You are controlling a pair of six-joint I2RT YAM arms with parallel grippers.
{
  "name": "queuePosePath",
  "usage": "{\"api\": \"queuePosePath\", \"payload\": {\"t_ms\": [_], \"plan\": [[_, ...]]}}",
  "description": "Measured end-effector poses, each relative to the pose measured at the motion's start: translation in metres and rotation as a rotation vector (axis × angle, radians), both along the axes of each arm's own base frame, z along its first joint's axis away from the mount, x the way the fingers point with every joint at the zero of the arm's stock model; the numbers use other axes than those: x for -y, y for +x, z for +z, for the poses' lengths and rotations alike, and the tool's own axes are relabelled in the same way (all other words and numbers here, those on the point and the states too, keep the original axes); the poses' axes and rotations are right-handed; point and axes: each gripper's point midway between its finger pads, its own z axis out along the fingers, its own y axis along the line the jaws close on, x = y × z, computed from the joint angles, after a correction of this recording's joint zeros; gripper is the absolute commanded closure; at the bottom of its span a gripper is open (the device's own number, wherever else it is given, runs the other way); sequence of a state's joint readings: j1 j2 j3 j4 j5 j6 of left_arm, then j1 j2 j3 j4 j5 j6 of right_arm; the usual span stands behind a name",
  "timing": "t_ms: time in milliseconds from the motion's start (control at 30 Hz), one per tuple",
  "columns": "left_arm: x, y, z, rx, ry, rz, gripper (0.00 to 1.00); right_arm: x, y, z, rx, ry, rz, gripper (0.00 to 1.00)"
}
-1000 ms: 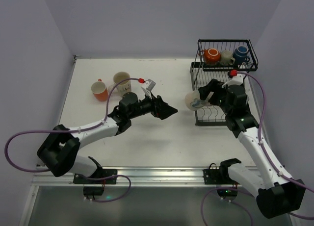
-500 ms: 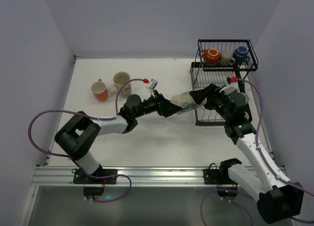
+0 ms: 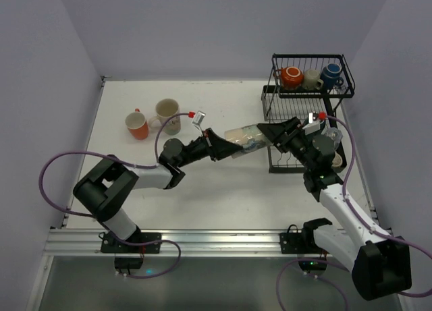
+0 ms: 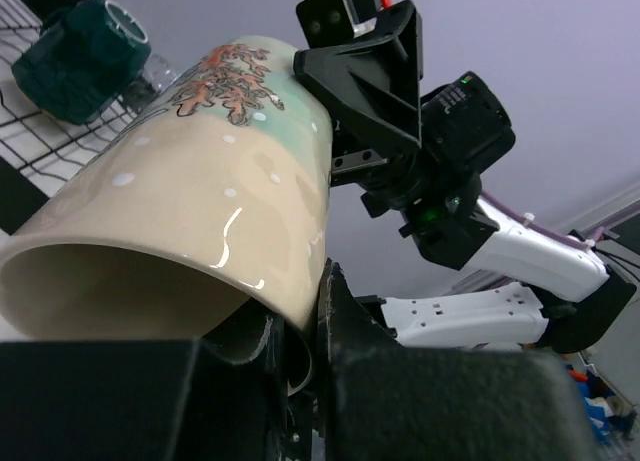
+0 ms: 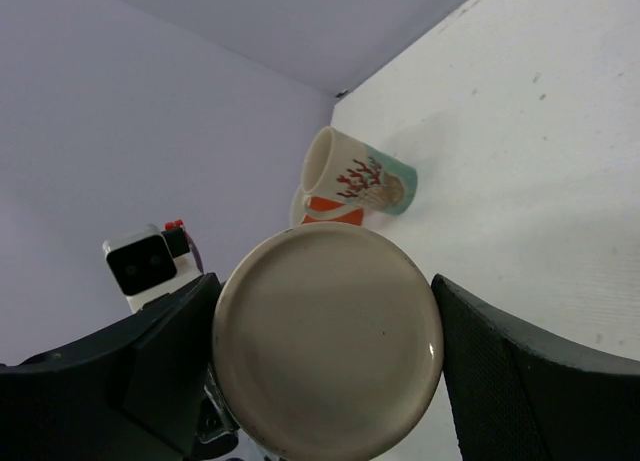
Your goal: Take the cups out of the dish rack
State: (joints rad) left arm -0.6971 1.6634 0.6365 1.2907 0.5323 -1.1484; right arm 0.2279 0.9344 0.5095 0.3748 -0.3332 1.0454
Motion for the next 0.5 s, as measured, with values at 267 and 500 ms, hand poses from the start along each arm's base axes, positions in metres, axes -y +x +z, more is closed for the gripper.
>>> {"api": "queuePosePath", "payload": {"t_ms": [267, 500], "plan": [[-0.017, -0.012, 0.021, 0.110, 0.067, 0.069, 1.00, -0.019, -0.007, 0.002, 0.040, 0.004, 0.083, 0.01], [-0.039, -0.021, 0.024, 0.164, 0.187, 0.141, 1.00, -0.023, -0.013, -0.008, 0.052, -0.023, 0.118, 0.01]]}}
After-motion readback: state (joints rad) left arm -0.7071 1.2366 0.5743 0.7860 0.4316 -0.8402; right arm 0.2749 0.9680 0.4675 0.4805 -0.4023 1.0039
